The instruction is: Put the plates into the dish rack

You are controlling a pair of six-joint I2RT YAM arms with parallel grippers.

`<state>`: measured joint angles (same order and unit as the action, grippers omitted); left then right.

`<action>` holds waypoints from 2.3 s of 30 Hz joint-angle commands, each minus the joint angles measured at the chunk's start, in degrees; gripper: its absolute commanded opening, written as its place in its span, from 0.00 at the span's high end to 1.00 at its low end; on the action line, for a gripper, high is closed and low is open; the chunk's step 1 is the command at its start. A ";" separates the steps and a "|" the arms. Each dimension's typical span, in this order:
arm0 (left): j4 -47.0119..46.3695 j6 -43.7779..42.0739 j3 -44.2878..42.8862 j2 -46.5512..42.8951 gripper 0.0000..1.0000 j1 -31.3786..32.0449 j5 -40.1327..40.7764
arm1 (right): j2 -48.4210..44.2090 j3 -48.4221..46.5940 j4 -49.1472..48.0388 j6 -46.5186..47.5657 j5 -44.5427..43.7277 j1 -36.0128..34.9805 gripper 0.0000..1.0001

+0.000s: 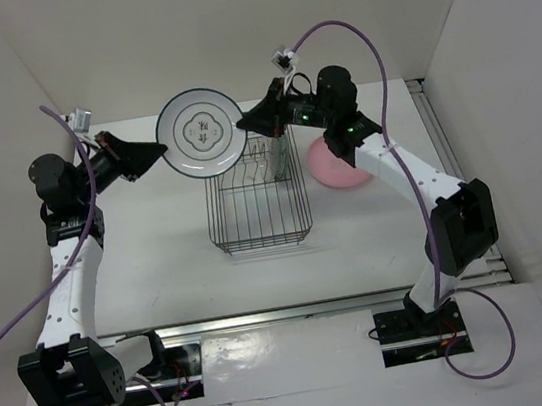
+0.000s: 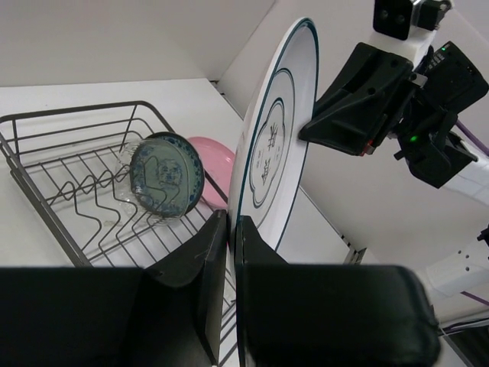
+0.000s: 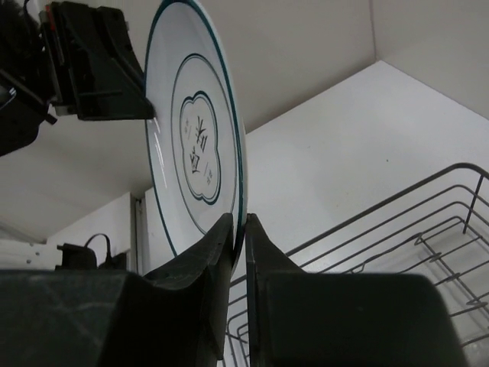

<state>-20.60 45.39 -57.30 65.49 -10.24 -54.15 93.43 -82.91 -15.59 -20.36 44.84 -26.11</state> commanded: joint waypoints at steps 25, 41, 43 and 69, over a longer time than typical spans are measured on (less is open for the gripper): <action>25.68 0.58 -3.51 -2.57 0.00 -1.27 32.61 | -1.24 -9.01 24.03 2.25 -93.48 -15.89 1.00; 35.00 0.58 -6.60 -2.21 0.00 -3.03 42.26 | 15.82 -24.93 26.67 17.72 -127.89 -27.51 1.00; 37.89 -0.03 -8.17 -2.83 0.00 -3.03 44.73 | 17.57 -25.80 26.06 19.91 -128.51 -26.90 1.00; 39.58 1.11 -9.59 0.42 0.00 -5.23 40.35 | 30.67 -38.90 34.05 18.95 -124.12 -24.52 1.00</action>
<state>20.62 45.50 -65.28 65.36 -15.18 -12.32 124.99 -118.48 19.27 -0.75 -77.65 -50.83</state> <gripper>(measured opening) 0.995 0.097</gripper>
